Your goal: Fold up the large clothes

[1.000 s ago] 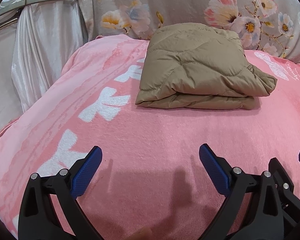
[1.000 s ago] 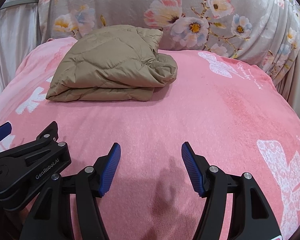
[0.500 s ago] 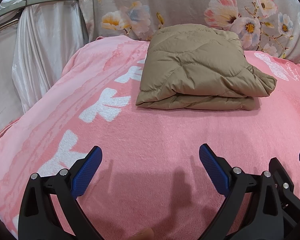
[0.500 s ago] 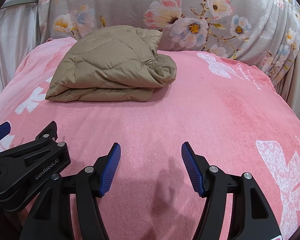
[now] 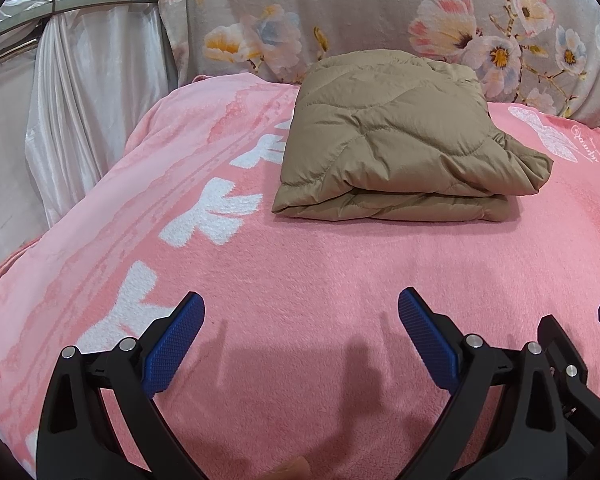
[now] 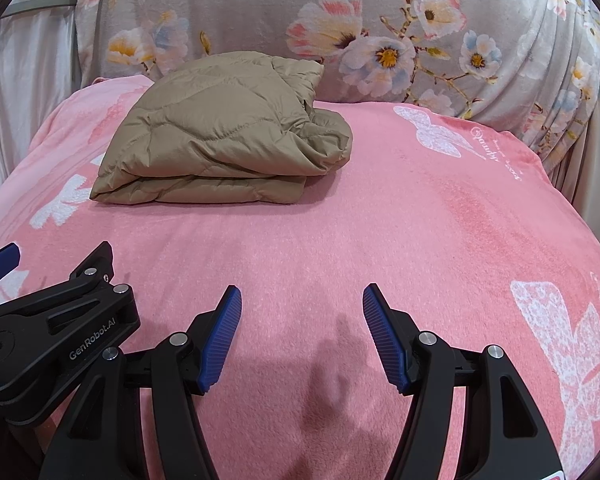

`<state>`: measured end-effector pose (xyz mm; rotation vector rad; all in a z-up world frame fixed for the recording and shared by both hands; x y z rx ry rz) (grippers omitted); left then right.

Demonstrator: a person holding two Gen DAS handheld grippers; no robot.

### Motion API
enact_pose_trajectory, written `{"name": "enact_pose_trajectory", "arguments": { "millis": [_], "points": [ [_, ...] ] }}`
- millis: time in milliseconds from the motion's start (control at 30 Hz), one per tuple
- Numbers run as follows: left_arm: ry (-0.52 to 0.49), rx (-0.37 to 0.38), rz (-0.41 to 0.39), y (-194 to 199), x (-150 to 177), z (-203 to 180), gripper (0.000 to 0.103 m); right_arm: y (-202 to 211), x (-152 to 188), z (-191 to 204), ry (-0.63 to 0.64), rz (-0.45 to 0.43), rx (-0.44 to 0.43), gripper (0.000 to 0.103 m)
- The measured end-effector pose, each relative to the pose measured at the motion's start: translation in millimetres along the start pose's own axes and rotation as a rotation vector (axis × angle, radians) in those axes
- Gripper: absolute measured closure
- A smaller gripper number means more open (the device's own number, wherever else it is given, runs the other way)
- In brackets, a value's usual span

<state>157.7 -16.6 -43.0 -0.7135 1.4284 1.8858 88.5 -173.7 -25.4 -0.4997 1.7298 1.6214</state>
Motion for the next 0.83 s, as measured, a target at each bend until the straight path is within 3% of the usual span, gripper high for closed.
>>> {"name": "enact_pose_trajectory", "arguments": {
  "millis": [833],
  "points": [
    [-0.005, 0.000, -0.014, 4.9, -1.4, -4.8, 0.015, -0.3, -1.6, -0.3, 0.005, -0.002, 0.004, 0.042]
  ]
}}
Point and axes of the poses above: each gripper's, at about its wrist camera, not at the fingertips, and y roughly against the way its jaws point, z to its left, x to its underside, the point moved 3 cm from there along -y, roughly the way its jaws point, and after that the axes turned 9 degrees about -x, right-handed, at the moved point
